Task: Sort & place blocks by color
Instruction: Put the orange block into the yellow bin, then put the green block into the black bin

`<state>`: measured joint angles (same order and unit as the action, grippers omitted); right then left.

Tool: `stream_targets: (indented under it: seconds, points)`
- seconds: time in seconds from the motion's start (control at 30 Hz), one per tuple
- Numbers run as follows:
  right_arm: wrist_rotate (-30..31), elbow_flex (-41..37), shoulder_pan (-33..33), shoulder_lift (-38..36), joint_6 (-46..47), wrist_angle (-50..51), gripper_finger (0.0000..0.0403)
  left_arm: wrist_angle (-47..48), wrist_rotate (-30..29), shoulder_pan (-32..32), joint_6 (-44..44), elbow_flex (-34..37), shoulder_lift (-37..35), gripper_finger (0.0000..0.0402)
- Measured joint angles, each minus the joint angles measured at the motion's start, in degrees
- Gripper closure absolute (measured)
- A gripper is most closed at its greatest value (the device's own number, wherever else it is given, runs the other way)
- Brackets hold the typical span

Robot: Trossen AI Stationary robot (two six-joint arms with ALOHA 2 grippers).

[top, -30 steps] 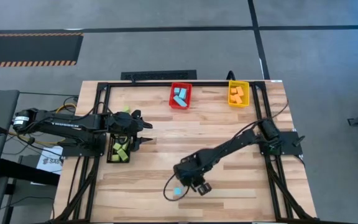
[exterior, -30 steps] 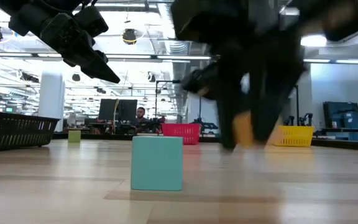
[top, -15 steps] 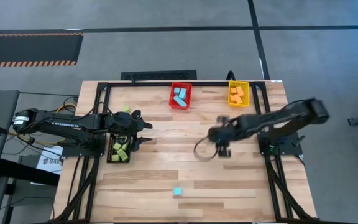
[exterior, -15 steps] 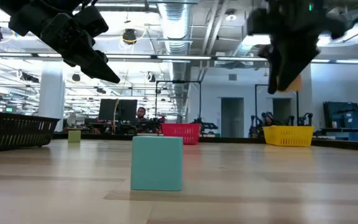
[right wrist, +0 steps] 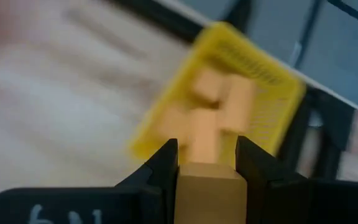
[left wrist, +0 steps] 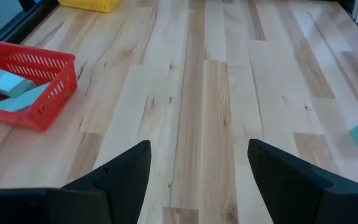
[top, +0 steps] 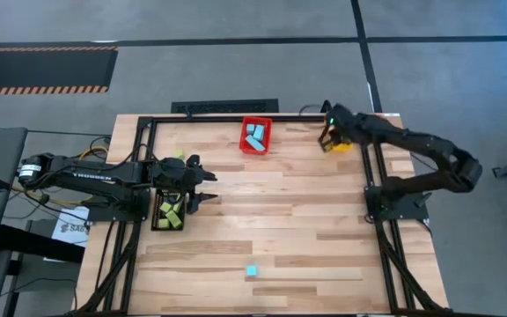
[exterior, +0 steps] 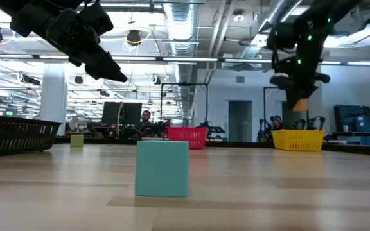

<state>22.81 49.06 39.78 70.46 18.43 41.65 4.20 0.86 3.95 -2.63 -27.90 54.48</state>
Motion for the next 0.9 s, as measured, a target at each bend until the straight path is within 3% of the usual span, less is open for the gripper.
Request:
stream_targets:
  seconds: [0.23, 0.37, 0.6, 0.9]
  points:
    - [-0.9, 0.0, 10.5, 5.8, -2.3, -6.0, 0.0277, 1.3, 0.0, 0.0, -0.2, 0.0, 0.0, 0.0144]
    - [-1.1, 0.0, 12.7, 8.1, -2.4, -8.0, 0.0237, 1.3, 0.0, 0.0, -0.2, 0.0, 0.0, 0.0144]
    - [-2.5, 0.0, 14.0, 10.3, -3.5, -7.9, 0.0162, 1.5, 0.0, 0.0, -0.1, 0.0, 0.0, 0.0144]
    - [-6.4, 2.2, 11.7, 8.0, -3.8, -5.6, 0.0149, 1.6, 0.0, 0.0, 0.0, 0.0, 0.0, 0.0144]
